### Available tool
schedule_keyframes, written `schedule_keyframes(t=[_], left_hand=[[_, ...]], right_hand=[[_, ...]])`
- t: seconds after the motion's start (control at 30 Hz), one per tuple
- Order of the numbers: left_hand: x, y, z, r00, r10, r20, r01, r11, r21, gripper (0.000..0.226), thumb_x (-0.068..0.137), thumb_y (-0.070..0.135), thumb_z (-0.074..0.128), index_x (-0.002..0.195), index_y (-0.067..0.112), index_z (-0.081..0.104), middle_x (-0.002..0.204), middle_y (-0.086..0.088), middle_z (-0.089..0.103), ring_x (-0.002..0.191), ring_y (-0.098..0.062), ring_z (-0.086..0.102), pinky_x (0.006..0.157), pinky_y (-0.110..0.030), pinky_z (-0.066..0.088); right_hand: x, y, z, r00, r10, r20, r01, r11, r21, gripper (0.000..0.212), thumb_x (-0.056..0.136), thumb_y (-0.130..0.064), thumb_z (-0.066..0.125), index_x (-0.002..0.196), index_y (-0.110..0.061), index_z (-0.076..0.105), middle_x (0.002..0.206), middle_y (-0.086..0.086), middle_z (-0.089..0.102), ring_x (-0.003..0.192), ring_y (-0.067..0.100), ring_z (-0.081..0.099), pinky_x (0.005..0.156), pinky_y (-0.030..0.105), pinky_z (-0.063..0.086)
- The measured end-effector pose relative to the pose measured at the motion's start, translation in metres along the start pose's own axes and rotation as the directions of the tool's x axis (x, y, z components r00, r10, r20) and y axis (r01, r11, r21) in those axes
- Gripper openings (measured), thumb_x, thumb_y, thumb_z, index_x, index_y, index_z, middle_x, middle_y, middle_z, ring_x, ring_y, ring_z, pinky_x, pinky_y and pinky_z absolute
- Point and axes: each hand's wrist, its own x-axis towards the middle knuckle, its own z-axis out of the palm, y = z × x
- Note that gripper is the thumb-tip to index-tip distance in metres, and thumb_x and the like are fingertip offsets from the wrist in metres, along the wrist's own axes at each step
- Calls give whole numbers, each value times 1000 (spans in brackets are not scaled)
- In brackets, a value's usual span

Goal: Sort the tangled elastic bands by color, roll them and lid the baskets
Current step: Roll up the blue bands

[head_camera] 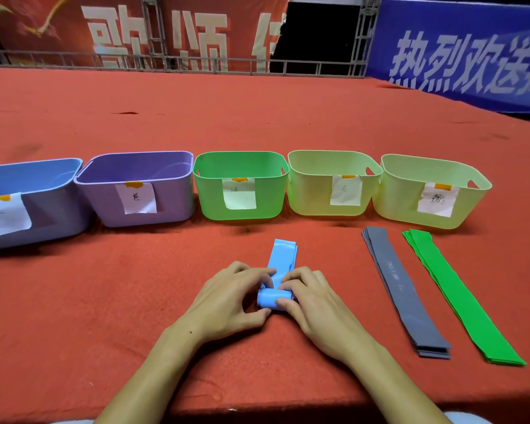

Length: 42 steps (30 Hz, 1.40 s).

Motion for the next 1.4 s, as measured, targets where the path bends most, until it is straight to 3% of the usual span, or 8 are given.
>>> schedule_keyframes(t=[0.17,0.3,0.43,0.63,0.83,1.03,1.2,1.4], left_hand=[[1,1,6,1000,-1,31,0,1000,16,40,84,53,64,119,41,49,135,31,58,116,-1,49,98,-37,48],[0,3,4,1000,13,-9,-13,1000,-3,40,81,47,67,118,38,55,148,29,56,121,1,50,99,-34,47],[1,2,1,999,9,-31,-9,1000,3,45,82,52,69,125,40,62,124,27,67,112,1,58,94,-37,49],[2,-5,1,1000,-7,15,7,1000,-17,40,89,60,65,126,47,60,116,21,68,106,-1,61,95,-37,50],[4,-6,0,1000,-10,-9,10,999,-43,38,91,60,64,126,46,64,111,22,65,105,1,57,93,-37,52],[4,-4,1,999,38,5,-38,999,-37,33,95,53,65,126,41,63,118,25,66,108,-2,56,94,-38,52],[5,-4,3,995,68,-67,-71,997,-42,36,93,45,72,126,34,67,132,25,62,110,-5,60,94,-35,52],[6,-1,4,997,59,-46,-59,998,2,39,89,48,70,127,37,65,112,23,69,98,-7,59,86,-40,52]], right_hand=[[-1,-2,-2,1000,-6,-12,5,999,-50,51,103,-60,33,128,-27,64,149,-17,45,128,14,42,111,29,40],[-2,-1,-1,1000,25,19,-25,1000,-8,51,101,-63,30,129,-30,58,138,-22,54,127,10,43,109,33,42],[-1,-2,-2,999,46,29,-45,999,-18,52,100,-64,26,129,-33,56,138,-22,55,128,8,43,108,32,42],[2,-2,-3,998,51,28,-50,998,-44,49,104,-60,26,128,-34,59,131,-19,61,122,9,49,103,36,45],[-4,-2,-8,998,66,-1,-66,997,28,45,100,-63,40,137,-39,51,127,-15,60,119,7,53,103,32,45],[1,3,-3,999,-19,-47,19,1000,-4,36,96,-51,63,127,-33,57,130,-19,48,111,11,54,96,32,49],[0,3,-2,998,-34,-55,30,997,-66,39,100,-56,53,128,-31,59,131,-16,47,112,12,52,98,31,48],[2,3,-1,1000,-7,-30,3,991,-137,46,102,-61,46,133,-29,58,138,-15,47,115,16,51,99,36,48]])
